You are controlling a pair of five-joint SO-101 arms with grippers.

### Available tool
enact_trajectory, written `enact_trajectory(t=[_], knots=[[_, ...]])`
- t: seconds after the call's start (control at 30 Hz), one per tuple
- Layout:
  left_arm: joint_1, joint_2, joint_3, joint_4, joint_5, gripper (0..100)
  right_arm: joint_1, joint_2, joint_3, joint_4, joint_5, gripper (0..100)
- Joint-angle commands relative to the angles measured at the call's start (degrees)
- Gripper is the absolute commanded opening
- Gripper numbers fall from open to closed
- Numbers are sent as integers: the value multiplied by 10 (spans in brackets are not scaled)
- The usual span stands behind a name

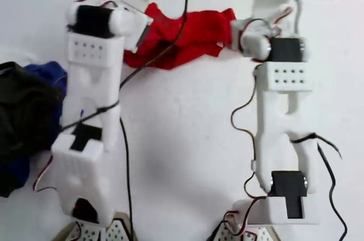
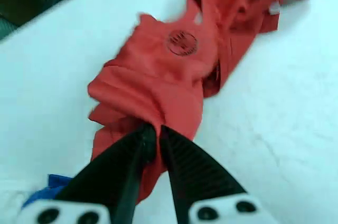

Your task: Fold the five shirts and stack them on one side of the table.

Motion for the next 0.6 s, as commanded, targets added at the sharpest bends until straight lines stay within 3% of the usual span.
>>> enact_trajectory(t=[0.0,0.13,0.23,0.43,0.57], knots=[[1,-102,0,10,1,25,22,-7,-57,40,-55,323],[8,-168,0,11,1,25,19,-7,-70,58,-62,323],[53,-206,36,11,1,25,21,-7,-70,57,-63,323],[173,-244,200,4,0,26,36,-7,-72,54,-62,323],[184,-245,284,-33,0,26,70,-7,-97,58,-63,323]])
